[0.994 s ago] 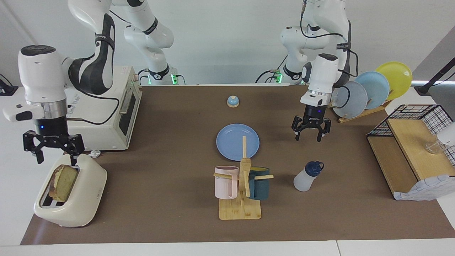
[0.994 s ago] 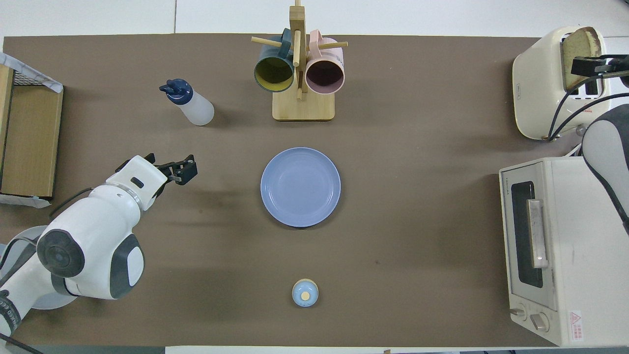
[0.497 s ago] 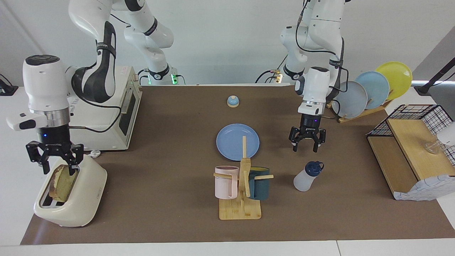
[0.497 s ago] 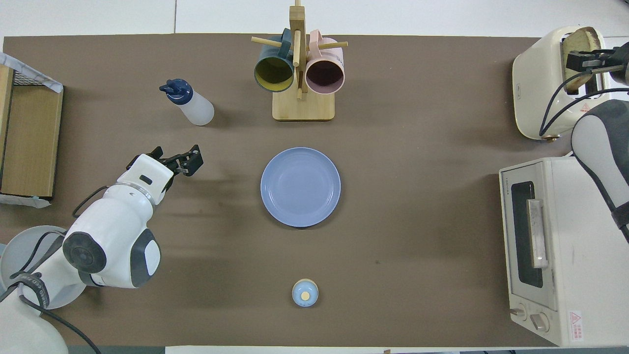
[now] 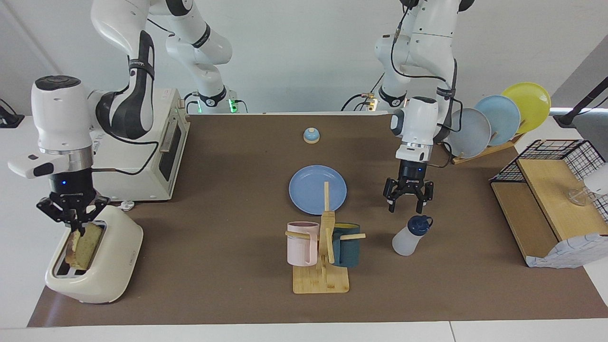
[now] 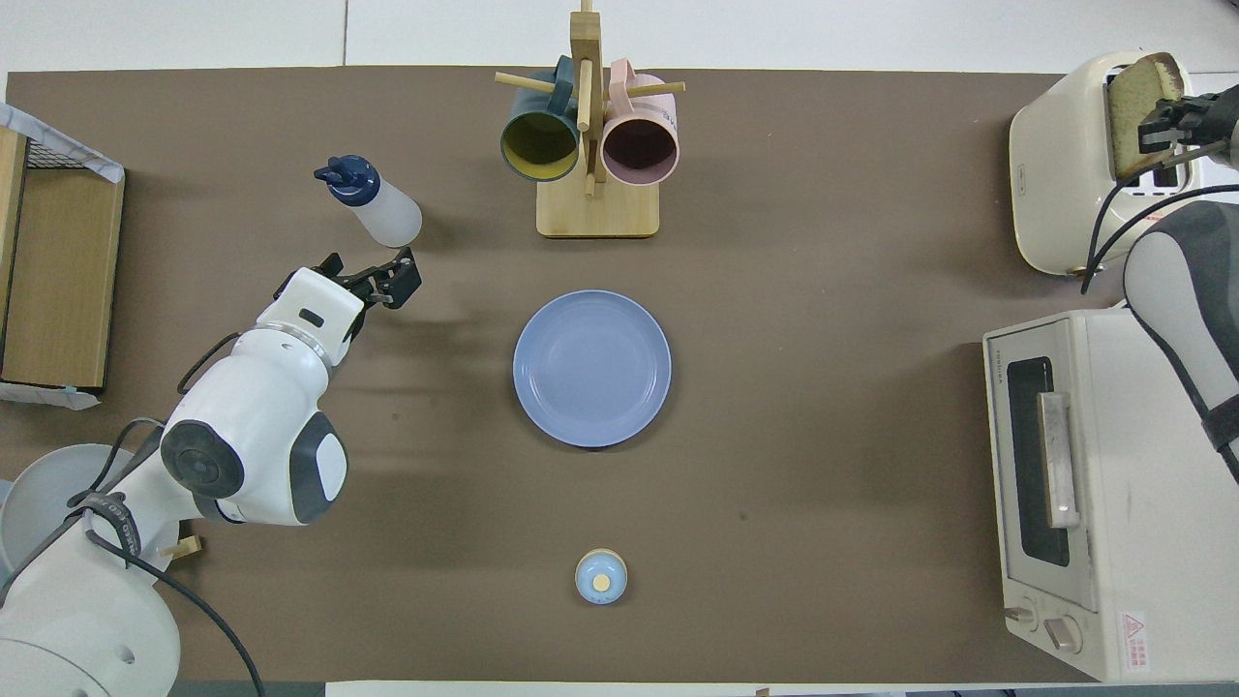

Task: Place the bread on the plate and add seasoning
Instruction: 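Reach the left gripper toward the white bottle with blue cap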

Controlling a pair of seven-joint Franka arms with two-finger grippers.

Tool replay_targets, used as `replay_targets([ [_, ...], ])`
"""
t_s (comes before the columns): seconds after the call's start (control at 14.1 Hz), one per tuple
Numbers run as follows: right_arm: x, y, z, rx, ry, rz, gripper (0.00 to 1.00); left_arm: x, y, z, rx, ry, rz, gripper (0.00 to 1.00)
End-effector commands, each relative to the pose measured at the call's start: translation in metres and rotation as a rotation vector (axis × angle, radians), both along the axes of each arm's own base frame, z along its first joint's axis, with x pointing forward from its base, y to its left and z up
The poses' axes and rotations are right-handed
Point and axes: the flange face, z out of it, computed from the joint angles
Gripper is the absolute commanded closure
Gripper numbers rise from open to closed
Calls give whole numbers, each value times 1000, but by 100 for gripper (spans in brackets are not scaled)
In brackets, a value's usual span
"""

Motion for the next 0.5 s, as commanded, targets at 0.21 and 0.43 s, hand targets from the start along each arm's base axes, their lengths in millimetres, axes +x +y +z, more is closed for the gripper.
replay_targets([
  [0.21,6,9,42,-130,43,55,100,22,-7,-9,15,-10,11,0],
  [0.43,0,43,89,-133,74,65,100,26,-10,-9,26,-14,13,0],
])
